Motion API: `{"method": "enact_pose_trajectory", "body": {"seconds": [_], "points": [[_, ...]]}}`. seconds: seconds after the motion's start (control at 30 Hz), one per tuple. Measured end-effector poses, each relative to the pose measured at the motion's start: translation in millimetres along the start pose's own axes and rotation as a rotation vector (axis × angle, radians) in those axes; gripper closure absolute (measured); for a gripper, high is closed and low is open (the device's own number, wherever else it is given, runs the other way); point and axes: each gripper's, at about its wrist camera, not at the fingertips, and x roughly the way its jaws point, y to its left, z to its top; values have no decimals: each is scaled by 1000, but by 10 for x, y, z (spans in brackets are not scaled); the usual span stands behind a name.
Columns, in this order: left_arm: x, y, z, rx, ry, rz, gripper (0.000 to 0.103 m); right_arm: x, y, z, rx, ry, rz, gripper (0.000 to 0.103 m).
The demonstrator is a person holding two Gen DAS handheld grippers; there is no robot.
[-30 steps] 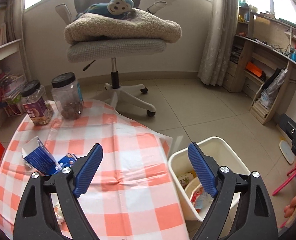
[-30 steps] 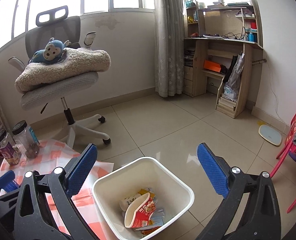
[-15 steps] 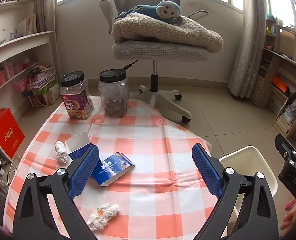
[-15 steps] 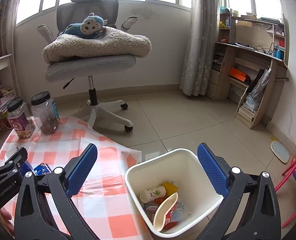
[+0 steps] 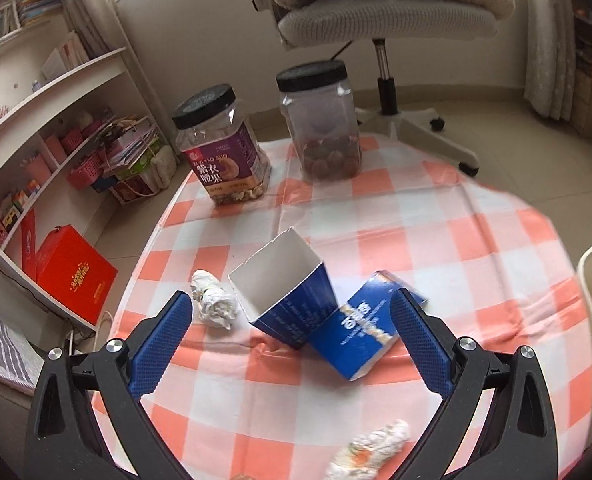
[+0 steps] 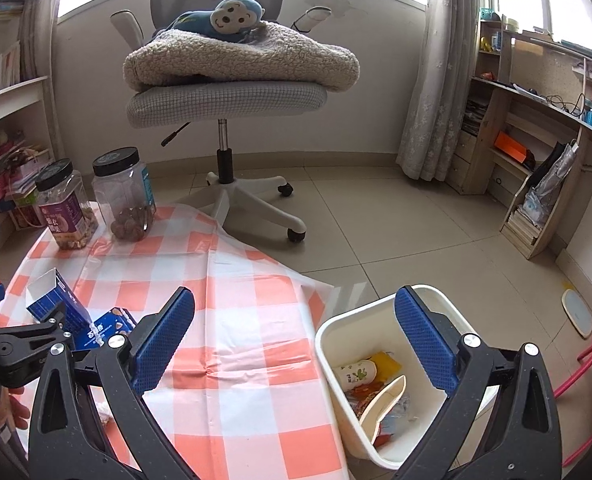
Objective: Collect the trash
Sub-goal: 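Grasp the open blue carton by its rim with the left tool, then grasp the crumpled white tissue with the right tool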
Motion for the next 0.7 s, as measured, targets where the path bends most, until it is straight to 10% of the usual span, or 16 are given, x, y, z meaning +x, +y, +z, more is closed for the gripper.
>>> {"method": "enact_pose_trajectory", "body": {"seconds": [0.3,0.43,0.7], "points": [[352,208,6,108,-17,-150,7,242,340,-31,-48,94,67,7],[378,223,-3,121,17,-259,53,348,432,-66,-52,143,90,7],[91,525,-11,27,21,-312,62,501,645,-185,-73,214,137,7]]}}
